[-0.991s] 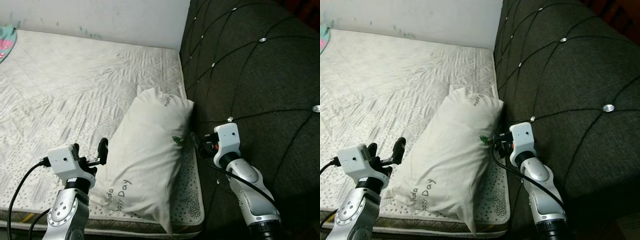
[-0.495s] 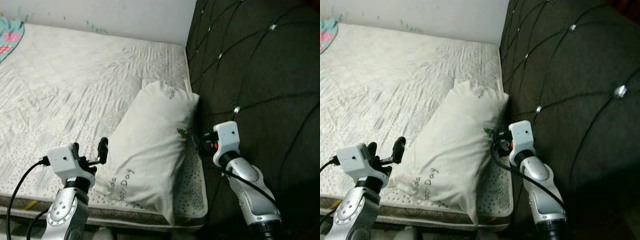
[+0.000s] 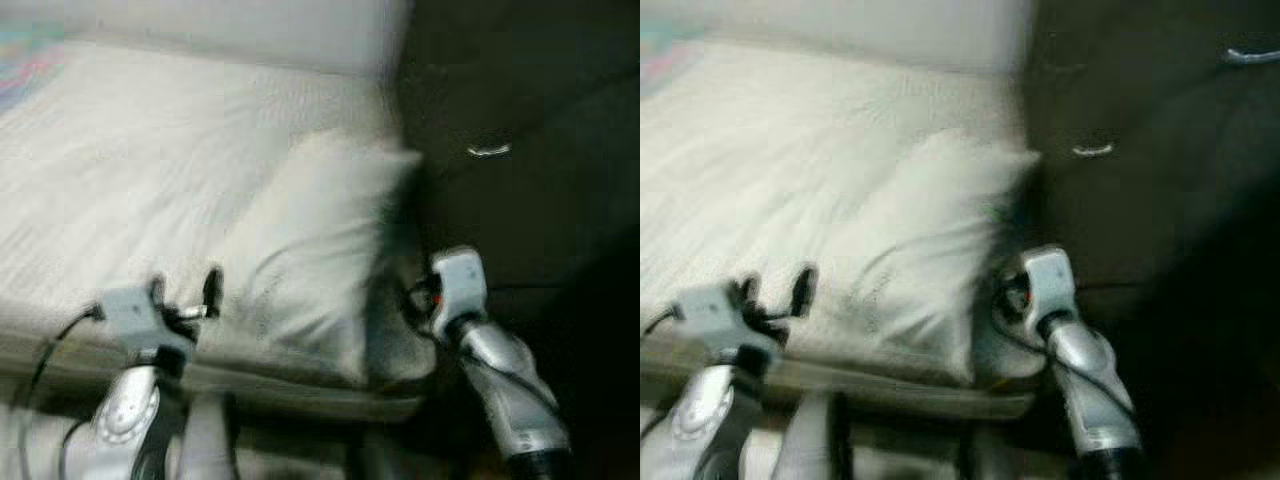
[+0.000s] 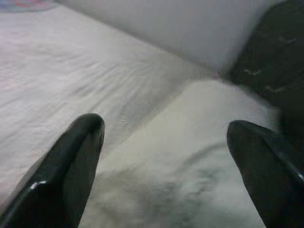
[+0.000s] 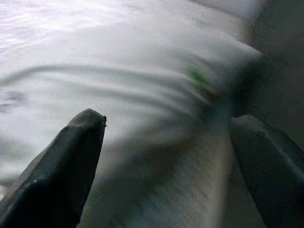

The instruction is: Clean up the room

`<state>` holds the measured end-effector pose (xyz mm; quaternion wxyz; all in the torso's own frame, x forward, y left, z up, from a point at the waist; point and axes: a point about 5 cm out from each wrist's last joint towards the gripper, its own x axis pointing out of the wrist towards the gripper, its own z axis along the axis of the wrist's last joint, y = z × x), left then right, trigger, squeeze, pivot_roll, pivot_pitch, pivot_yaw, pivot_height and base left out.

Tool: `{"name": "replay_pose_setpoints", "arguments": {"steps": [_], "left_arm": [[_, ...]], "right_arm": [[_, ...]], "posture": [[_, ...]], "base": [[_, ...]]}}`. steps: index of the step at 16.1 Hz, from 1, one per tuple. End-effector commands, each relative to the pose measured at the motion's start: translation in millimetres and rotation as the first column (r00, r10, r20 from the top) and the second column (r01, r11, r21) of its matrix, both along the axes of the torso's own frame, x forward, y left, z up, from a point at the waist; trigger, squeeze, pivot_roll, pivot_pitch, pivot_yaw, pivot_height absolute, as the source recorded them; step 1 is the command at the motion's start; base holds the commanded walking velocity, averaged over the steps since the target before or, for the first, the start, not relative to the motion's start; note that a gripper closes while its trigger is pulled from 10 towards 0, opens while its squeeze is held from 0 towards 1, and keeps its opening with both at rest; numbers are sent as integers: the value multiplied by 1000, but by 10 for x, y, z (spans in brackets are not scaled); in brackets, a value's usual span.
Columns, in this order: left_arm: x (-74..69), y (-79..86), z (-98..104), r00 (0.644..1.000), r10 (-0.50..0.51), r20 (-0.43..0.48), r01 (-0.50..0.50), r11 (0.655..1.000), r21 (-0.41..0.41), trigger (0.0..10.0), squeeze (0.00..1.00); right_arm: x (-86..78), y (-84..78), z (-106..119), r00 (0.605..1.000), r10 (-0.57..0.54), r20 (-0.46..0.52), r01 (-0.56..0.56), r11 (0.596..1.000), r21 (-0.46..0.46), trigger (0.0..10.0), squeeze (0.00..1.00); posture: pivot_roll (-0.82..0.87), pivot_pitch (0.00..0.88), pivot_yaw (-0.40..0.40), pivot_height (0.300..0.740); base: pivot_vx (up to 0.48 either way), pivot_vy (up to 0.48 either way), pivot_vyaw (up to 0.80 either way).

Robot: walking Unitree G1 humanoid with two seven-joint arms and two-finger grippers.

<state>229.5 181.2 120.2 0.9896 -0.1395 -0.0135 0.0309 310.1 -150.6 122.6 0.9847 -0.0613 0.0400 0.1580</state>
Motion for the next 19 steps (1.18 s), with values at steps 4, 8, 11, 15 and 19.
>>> {"name": "replay_pose_setpoints", "arguments": {"steps": [4,8,11,15,19], "left_arm": [[8,-42,-63,999,0,-34,-1,1000,-18,10000,0],[-20,-47,-17,1000,6,-23,-7,1000,-23,10000,0],[-53,28,1,998,54,-24,-54,998,-18,10000,0],[-135,73,-11,997,53,-53,-54,998,-10,10000,0],[-104,14,25,998,34,-49,-35,999,-15,10000,0]], "right_arm": [[-26,-16,-75,999,23,-24,-23,1000,-16,10000,0],[-34,-19,-54,999,38,-14,-38,999,-18,10000,0],[-77,-14,-35,998,52,-25,-52,999,-3,10000,0],[-142,-48,-60,999,30,-39,-29,1000,7,10000,0],[-161,-115,-59,999,14,-47,-14,1000,4,10000,0]], "posture": [[-10,115,-106,622],[-8,108,-125,622],[-1,137,-151,622],[-13,195,-118,572],[-21,220,-118,527]], "base": [[0,0,0],[0,0,0],[0,0,0],[0,0,0],[0,0,0]]}}
